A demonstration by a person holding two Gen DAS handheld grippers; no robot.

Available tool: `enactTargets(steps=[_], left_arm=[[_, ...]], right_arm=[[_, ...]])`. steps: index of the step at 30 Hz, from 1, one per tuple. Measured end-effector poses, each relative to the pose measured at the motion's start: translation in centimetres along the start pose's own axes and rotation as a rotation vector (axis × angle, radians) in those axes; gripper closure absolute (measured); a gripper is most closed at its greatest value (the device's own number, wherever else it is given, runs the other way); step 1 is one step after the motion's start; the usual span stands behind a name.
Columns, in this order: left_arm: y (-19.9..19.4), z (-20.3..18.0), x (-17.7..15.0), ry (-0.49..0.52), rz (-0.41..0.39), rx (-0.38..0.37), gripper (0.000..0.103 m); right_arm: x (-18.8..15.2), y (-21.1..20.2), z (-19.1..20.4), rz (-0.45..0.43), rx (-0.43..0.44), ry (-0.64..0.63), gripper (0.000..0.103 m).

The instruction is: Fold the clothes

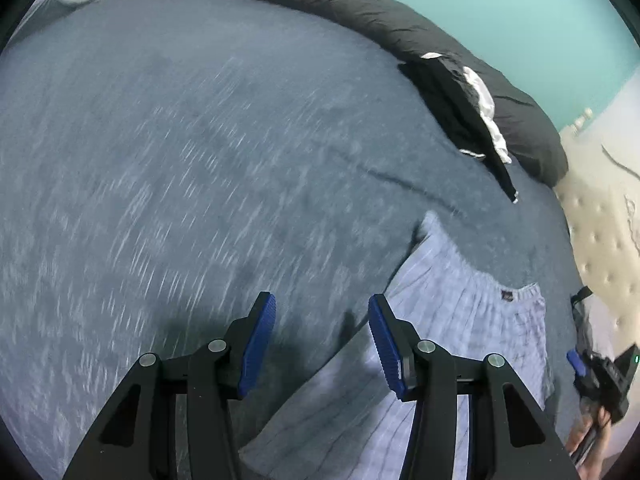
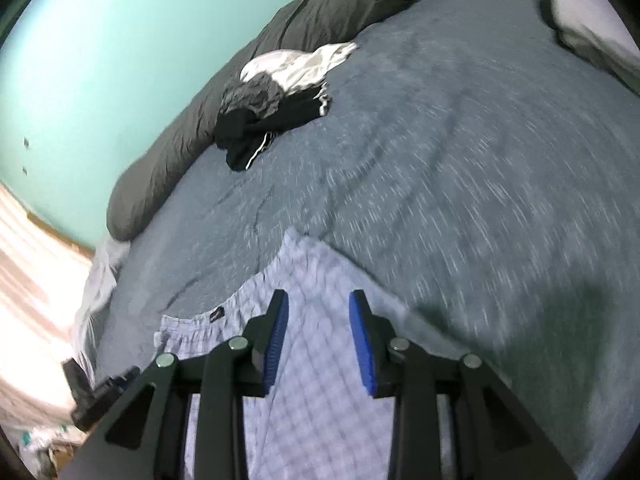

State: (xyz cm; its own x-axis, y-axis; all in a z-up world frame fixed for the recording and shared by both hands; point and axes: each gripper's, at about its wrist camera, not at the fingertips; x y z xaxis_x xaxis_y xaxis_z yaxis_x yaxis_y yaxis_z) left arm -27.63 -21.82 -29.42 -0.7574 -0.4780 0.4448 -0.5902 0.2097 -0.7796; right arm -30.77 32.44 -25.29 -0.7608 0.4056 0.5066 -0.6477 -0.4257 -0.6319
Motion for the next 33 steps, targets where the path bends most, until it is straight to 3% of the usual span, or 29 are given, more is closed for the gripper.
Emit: enactTargets(steps=[7, 12, 15, 17, 19, 33], left_arm=[[-1.3, 0.2, -1.8, 0.056, -0.021, 0.019, 0.052], [-2.0, -0.2, -2.6, 0.09, -0.01, 0.021, 0.055], [-1.9, 0.0, -3.5, 0.09, 0.008, 0.027, 0.07], [-1.7, 0.2, -3.9, 0.086, 0.015, 0.035, 0.09], [-2.1, 0.5, -4.2, 0.081, 0.006, 0.038, 0.101], [-3.0, 1.8, -5.5, 0.037, -0.036, 0.057, 0.102]], right_arm=[[-4.0, -1.9, -0.2, -0.045, 0.038, 0.031, 0.071], [-4.8, -1.1, -0.9, -0.008, 0.021, 0.036, 0.071], [-5.0, -0.6, -1.2, 0.01, 0.024, 0.036, 0.071], [-5.2, -0.1, -1.4, 0.029, 0.013, 0.031, 0.071], [-5.4, 0.1, -1.7, 0.041, 0.004, 0.028, 0.071], [-5.3, -2.0, -3.5, -0.001, -0.004, 0.088, 0.069]])
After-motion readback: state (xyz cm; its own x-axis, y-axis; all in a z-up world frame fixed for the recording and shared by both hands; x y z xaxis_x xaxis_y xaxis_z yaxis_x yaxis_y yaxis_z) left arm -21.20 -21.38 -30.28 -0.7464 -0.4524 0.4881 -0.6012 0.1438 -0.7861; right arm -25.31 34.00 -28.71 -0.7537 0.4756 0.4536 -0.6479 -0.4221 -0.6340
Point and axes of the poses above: each gripper's, at about its wrist camera, not at the fingertips, and y roughly the way its jaws point, z to its left, x to its top, and after that the axes turned 2 degrees about -y, right-handed
